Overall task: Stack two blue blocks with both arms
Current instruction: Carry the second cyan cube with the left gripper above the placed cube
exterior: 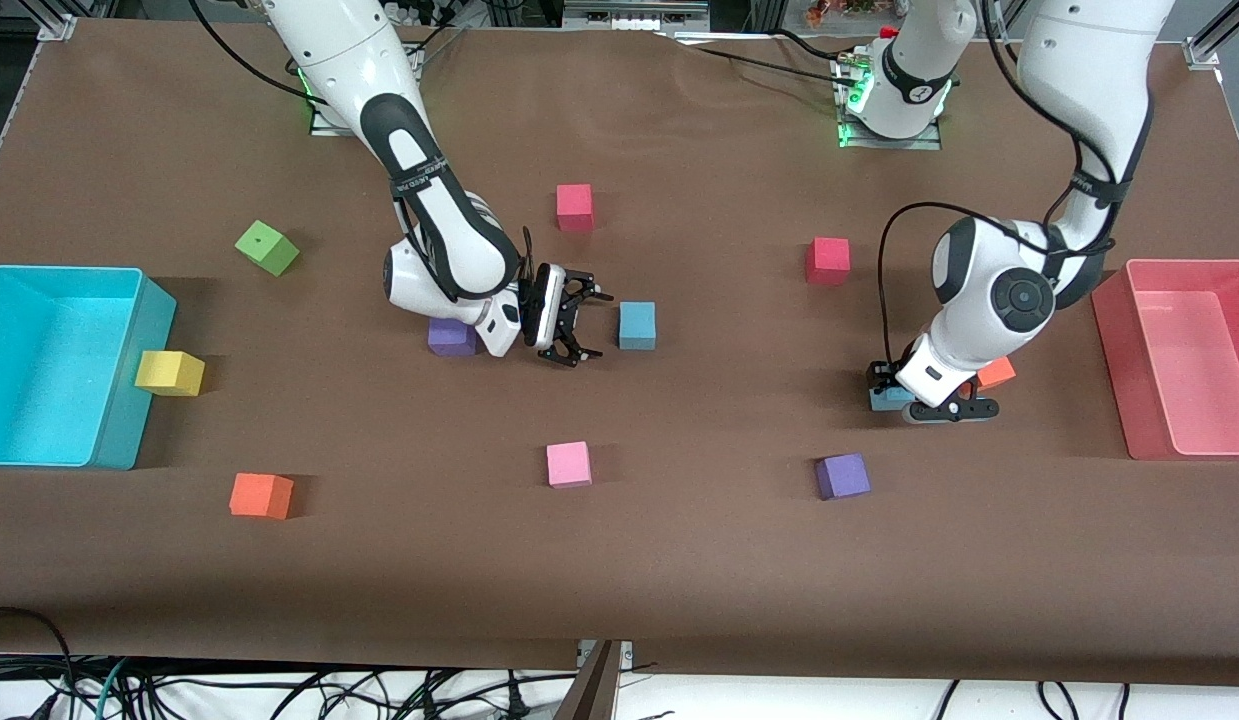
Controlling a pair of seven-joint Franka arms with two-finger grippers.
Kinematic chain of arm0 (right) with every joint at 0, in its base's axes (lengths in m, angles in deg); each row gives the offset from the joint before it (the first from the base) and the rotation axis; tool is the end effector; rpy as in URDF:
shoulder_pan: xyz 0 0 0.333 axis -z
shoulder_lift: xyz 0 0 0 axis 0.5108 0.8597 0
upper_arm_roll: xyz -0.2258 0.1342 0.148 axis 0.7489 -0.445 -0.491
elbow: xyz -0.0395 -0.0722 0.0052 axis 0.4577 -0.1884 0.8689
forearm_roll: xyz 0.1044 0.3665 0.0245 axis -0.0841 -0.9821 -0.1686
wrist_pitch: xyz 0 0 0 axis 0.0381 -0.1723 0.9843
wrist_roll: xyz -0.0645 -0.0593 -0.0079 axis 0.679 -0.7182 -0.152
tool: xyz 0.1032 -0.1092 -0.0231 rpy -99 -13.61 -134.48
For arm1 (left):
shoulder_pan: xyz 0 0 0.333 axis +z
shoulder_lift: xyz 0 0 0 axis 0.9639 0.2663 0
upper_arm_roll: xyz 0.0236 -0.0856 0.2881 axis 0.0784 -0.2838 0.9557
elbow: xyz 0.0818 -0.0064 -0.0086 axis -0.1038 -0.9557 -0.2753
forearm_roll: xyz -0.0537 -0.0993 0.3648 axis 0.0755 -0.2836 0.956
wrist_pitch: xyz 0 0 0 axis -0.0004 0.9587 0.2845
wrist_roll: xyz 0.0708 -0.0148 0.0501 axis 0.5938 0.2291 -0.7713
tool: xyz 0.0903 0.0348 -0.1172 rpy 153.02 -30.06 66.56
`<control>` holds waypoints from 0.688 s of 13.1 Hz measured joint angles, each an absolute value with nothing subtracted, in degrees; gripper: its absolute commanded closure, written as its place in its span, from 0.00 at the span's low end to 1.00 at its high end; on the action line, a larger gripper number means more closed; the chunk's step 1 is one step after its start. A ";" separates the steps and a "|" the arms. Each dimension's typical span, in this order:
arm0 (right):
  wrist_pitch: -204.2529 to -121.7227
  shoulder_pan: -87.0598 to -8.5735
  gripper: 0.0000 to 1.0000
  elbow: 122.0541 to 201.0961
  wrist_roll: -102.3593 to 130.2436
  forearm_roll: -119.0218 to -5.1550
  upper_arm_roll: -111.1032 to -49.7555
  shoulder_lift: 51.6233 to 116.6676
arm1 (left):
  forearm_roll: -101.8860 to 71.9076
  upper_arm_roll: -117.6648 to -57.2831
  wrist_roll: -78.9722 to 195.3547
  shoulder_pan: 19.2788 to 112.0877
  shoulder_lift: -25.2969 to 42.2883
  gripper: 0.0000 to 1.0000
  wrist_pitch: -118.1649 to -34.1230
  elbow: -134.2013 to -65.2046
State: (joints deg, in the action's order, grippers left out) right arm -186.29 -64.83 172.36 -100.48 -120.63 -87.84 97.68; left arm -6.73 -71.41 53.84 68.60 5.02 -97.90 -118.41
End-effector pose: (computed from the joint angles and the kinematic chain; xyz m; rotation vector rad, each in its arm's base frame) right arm 0.4803 0.3926 0.1167 -1.8364 -1.3415 -0.6792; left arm 0.5689 -0.0823 0.1921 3.1223 0.0918 -0.0520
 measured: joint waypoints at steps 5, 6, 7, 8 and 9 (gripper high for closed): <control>-186.24 -64.82 0.00 172.37 -100.65 -120.63 -87.84 97.75 | -7.36 -75.45 53.04 65.52 -2.39 0.85 -77.64 -108.60; -186.20 -64.81 0.00 172.36 -100.65 -120.63 -87.84 97.75 | -8.62 -76.60 51.77 64.40 -2.78 0.85 -76.36 -106.81; -186.19 -64.80 0.00 172.36 -100.65 -120.63 -87.84 97.75 | -9.95 -77.46 49.88 62.80 -2.78 0.85 -75.97 -105.67; -186.19 -64.79 0.00 172.36 -100.65 -120.63 -87.84 97.75 | -10.93 -77.86 47.04 60.57 -2.61 0.85 -75.96 -105.30; -186.18 -64.76 0.00 172.36 -100.65 -120.63 -87.84 97.75 | -11.22 -78.10 43.08 57.79 -2.13 0.85 -76.02 -105.24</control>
